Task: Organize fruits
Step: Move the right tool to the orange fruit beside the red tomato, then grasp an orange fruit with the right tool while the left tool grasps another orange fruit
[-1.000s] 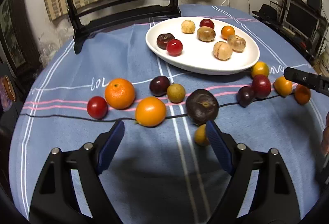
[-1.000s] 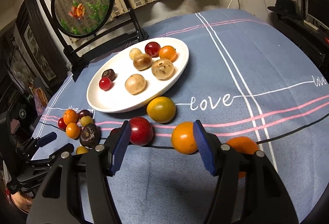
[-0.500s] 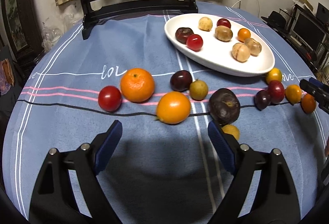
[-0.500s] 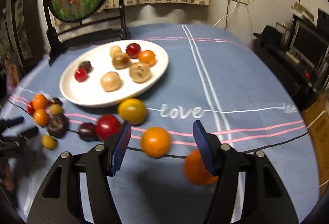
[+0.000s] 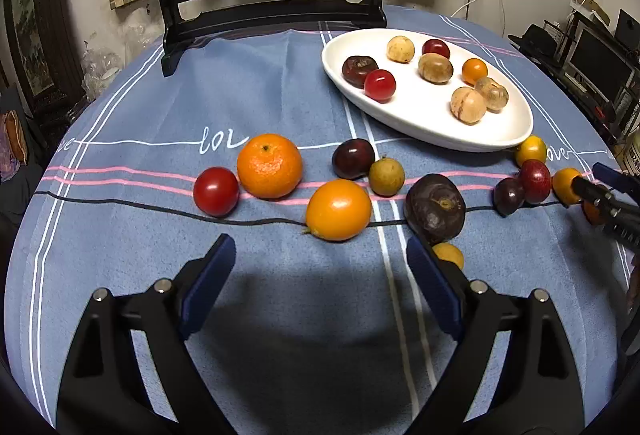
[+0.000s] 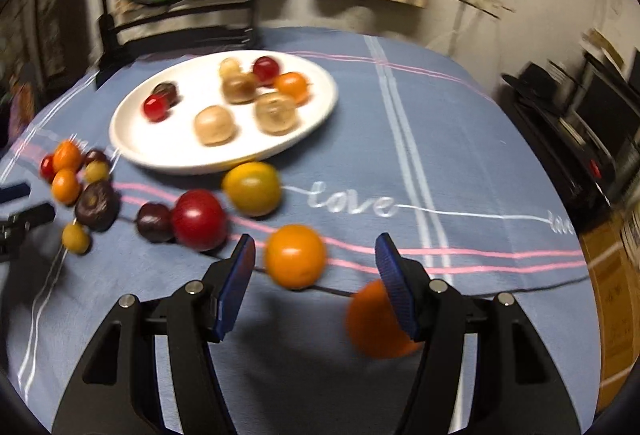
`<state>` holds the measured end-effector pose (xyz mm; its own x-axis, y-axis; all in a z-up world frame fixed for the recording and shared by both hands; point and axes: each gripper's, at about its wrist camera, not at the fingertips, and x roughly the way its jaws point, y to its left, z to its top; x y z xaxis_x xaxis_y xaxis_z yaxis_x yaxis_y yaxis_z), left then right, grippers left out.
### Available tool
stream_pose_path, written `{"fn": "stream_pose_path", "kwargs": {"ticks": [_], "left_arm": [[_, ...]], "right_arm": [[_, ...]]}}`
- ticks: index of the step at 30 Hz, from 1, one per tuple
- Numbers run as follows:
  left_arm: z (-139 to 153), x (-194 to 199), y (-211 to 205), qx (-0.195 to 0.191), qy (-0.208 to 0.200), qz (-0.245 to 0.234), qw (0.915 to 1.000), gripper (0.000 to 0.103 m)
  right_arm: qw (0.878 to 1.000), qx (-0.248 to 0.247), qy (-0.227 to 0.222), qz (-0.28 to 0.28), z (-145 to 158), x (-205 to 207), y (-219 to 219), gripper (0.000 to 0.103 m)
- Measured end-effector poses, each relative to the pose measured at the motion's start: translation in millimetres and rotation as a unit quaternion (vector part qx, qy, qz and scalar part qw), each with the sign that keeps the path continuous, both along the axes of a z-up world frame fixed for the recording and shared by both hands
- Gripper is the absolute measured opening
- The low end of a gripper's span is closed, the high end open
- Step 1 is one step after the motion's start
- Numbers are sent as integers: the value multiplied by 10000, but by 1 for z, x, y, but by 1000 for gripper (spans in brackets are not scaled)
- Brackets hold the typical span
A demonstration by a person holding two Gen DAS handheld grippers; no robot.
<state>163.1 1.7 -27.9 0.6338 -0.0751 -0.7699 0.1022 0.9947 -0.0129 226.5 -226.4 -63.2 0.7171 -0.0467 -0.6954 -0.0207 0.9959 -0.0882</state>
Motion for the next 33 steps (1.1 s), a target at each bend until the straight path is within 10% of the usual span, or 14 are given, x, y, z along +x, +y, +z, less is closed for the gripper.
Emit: {"fn": "stream_pose_path", "kwargs": {"ticks": [15,25,33], "left_arm": [[-4,-1,-4,3,104,-53,9999,90],[-6,0,-2,-16,164,-26,9999,90],[-11,1,-4,430,226,-96,9988,90]], "right_arm": [[9979,-614,182,-54,-21,16,13,40],[9978,595,-258,103,10,-1,1,37],[9932,540,-354,973,22,-18,44,37]]}}
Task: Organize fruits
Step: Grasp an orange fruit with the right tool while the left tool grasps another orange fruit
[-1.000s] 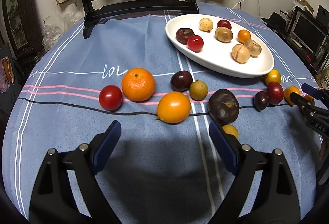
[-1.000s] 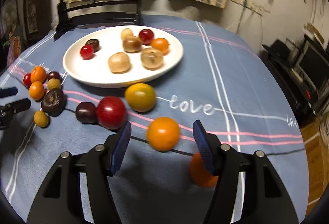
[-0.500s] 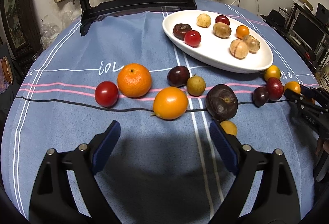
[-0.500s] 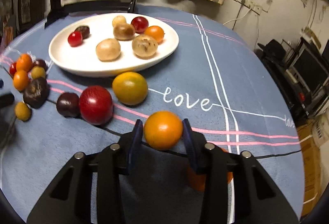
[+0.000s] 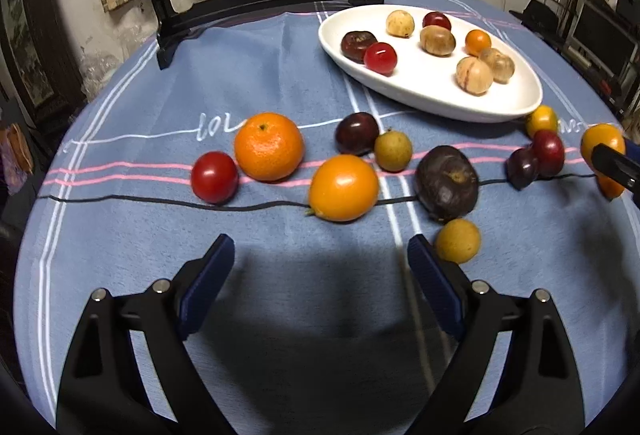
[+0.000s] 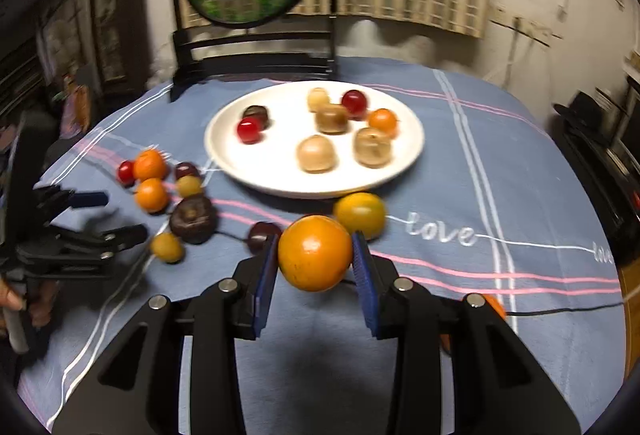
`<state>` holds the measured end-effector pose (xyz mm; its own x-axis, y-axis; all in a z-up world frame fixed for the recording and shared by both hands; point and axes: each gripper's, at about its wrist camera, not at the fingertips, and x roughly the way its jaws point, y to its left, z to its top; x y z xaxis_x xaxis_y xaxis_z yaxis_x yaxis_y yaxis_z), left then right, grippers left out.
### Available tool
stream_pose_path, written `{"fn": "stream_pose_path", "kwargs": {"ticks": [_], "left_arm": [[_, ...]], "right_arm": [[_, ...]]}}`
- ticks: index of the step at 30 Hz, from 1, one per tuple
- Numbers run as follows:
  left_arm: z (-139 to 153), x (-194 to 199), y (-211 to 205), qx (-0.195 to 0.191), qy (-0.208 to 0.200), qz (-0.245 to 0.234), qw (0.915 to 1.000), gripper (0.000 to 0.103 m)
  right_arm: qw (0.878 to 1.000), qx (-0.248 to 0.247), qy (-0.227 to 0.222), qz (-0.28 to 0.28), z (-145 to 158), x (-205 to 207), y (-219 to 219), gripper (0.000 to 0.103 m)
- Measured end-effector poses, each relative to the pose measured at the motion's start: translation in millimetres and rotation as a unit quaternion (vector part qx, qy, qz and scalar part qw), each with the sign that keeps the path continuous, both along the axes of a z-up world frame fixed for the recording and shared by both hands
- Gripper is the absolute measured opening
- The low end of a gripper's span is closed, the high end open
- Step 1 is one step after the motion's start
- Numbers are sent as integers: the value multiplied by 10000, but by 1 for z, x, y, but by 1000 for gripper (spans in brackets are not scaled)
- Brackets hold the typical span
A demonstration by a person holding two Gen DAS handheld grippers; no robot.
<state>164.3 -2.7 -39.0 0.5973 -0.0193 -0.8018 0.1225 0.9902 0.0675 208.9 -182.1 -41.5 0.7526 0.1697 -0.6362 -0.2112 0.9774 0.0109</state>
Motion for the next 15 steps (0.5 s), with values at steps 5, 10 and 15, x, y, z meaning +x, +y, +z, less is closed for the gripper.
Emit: {"fn": "stream_pose_path", "kwargs": {"ticks": [5,10,15], "left_arm": [[-3,6,7,-39,-28,128,9999,90],[-12,13,10,-277,165,221,9992,90],[-9,16,13,-521,278,389,9975,89]], "right_arm": [[9999,-19,70,99,-1,-1,6,37],[9998,-16,142,171,-4,0,8,37],[9994,-12,208,269,-6,0,10,37]]}}
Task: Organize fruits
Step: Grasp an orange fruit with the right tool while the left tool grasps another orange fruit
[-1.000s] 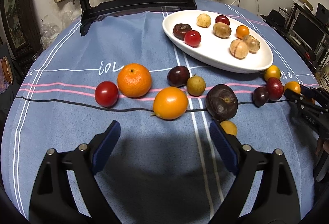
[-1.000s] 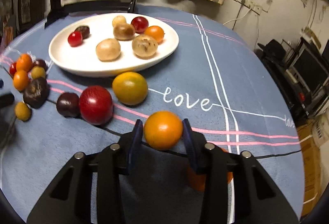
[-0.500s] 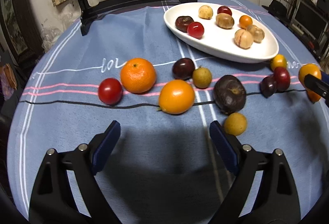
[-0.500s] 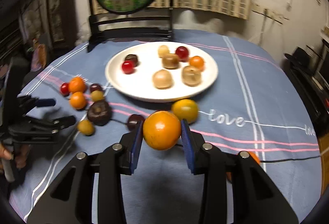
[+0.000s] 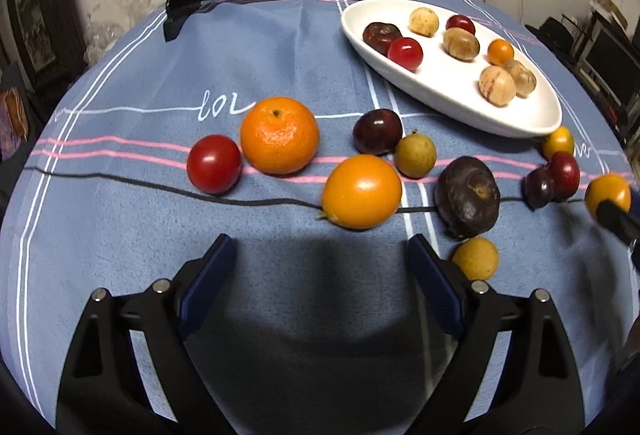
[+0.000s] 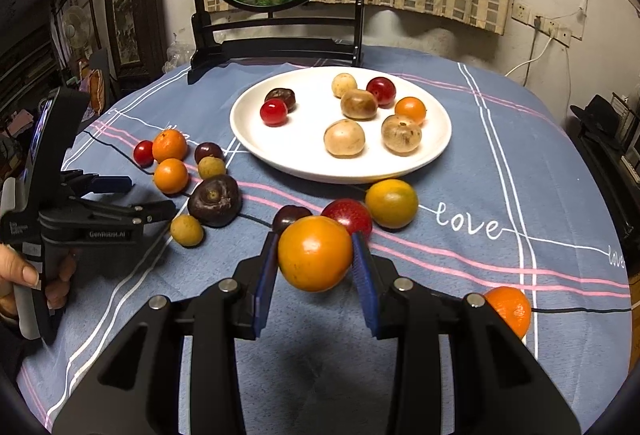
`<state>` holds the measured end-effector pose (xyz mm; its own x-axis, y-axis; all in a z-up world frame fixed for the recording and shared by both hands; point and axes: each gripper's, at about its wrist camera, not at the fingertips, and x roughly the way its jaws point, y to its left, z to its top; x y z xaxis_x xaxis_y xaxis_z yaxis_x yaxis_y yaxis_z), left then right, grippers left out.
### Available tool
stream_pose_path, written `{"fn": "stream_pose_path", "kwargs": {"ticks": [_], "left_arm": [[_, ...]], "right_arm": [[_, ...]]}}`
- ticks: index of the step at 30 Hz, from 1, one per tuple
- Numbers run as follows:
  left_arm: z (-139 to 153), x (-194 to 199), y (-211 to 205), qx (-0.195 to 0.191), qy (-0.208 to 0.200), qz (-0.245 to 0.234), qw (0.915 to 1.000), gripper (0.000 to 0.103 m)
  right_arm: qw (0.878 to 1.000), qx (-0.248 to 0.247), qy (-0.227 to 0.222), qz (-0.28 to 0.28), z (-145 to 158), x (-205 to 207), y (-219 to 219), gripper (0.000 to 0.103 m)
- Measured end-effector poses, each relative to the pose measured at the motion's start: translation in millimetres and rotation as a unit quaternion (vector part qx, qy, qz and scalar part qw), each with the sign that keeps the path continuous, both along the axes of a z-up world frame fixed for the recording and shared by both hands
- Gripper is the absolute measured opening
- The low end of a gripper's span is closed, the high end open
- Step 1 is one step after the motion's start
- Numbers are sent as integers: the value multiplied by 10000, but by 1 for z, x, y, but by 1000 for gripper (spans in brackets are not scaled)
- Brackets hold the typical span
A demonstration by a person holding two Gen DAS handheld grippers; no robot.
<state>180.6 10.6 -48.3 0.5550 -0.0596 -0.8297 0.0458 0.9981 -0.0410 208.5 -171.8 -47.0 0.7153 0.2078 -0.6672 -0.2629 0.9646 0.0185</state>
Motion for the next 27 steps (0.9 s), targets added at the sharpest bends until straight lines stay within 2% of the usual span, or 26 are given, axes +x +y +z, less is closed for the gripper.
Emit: {"fn": "stream_pose_path", "kwargs": {"ticks": [3,7,9,11,13,16,17,24,27], "left_arm": [[3,3,-1,-49,-54,28,10000,89],[3,15,-4,90,-15,-44,9999,89],[3,19,-3,35,-21,-43,10000,79],[2,24,-2,-45,10,-54,10000,74],[1,25,-4,38,-17,-29,10000,70],[2,25,-9,200,-107,-94,9997,47],[3,24,-9,168,-122,-133,9997,37],[3,15,-6,53,-136,-281,9995,36],[2,17,-5,18,-155,-272,9995,38]], "right_arm": [[10000,34,-21,26,2,-2,0,37],[10000,51,-26,-3,3,-3,-1,37],[10000,45,8,3,3,-2,-1,37],[10000,6,68,-5,0,0,-1,37],[9999,-2,108,4,-2,1,-1,37],[9999,20,117,5,-2,1,-1,37],[9999,36,109,20,-2,1,-1,37],[9999,-15,130,103,-4,1,2,37],[9998,-35,134,108,-4,1,2,37]]}}
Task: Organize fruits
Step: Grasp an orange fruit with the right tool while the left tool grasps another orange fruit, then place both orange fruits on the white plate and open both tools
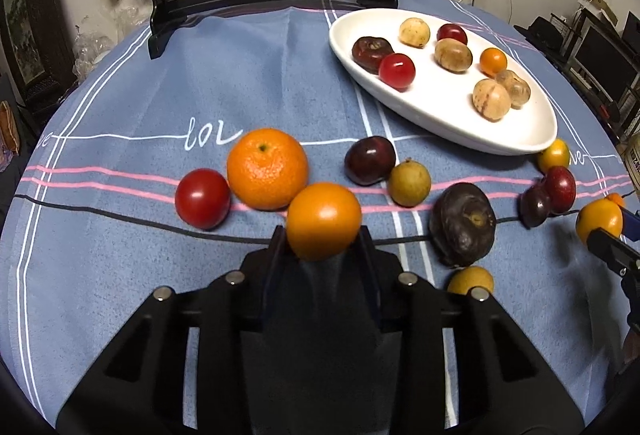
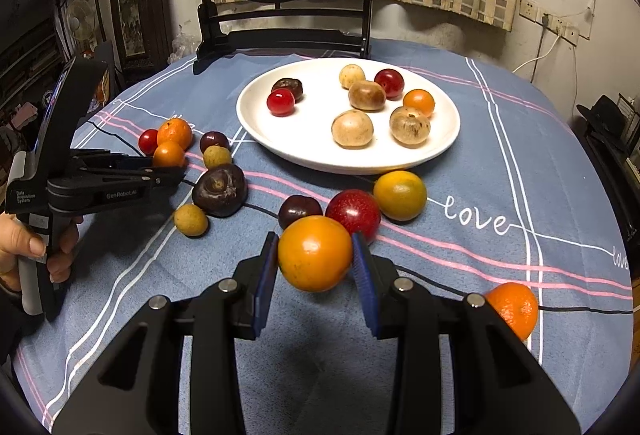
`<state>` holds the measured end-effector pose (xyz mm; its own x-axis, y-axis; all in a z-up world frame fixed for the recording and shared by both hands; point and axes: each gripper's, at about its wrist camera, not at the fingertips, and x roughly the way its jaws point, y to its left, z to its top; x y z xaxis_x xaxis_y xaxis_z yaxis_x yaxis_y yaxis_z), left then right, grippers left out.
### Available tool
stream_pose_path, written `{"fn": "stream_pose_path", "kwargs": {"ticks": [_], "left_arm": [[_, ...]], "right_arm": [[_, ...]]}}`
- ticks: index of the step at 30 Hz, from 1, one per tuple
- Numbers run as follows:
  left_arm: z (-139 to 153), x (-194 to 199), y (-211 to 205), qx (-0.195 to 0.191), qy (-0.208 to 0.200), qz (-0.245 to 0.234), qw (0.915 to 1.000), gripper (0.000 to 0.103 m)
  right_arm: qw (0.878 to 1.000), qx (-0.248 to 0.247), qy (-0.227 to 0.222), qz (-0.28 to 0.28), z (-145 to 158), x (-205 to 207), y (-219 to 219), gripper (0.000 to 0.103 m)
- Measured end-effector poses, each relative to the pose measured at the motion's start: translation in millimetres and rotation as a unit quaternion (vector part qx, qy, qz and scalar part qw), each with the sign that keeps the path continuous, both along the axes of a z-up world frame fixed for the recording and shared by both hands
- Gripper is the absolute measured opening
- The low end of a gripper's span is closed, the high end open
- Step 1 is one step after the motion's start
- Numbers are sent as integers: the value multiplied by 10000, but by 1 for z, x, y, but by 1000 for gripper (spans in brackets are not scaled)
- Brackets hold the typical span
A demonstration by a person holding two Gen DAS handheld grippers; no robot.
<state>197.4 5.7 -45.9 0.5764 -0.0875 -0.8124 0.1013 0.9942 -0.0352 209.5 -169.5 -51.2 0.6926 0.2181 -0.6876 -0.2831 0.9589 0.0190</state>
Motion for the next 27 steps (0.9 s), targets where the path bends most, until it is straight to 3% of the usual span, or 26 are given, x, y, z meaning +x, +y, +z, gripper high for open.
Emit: {"fn": "stream_pose_path", "kwargs": {"ticks": [5,10,11,14,21,27], "left_arm": [[0,6,-4,28,33,-6,10000,52],[0,12,-9,95,51,36,9999,55],[0,12,-10,133,45,40,9999,54],[2,10,-11,265,-54,37,9996,36],[12,-14,-10,206,-109,-233,9995,36],[45,-34,-17,35,-390,-546,9977,36]], "right_arm": [[10000,7,8,16,0,0,0,37],[10000,-19,25,54,1,0,1,37],[10000,-22,26,64,1,0,2,37],[10000,-14,16,76,1,-1,2,37],[10000,-2,4,59,1,-1,0,37],[9997,213,-142,33,8,-3,-6,37]]}}
